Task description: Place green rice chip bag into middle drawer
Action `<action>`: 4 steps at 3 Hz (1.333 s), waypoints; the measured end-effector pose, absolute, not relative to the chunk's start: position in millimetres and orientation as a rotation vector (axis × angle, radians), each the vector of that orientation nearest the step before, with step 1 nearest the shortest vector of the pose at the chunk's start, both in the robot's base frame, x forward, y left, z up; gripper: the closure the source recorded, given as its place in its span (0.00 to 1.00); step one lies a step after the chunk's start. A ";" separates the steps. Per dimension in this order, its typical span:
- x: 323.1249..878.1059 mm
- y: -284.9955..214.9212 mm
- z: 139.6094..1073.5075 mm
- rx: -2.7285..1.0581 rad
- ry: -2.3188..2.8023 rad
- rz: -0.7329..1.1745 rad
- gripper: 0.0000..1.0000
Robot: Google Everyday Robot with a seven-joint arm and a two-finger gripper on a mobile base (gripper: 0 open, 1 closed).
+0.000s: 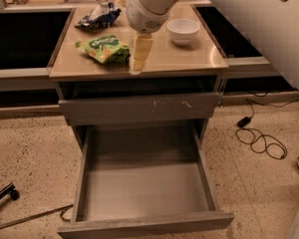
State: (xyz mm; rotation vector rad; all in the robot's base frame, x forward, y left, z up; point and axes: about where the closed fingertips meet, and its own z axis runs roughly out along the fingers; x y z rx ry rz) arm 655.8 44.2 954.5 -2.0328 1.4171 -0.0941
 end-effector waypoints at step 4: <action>702.9 108.8 922.0 -2.045 1.356 -0.161 0.00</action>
Offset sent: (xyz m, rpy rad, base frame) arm 0.0049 0.0376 -0.0036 -0.0113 -0.0334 0.0216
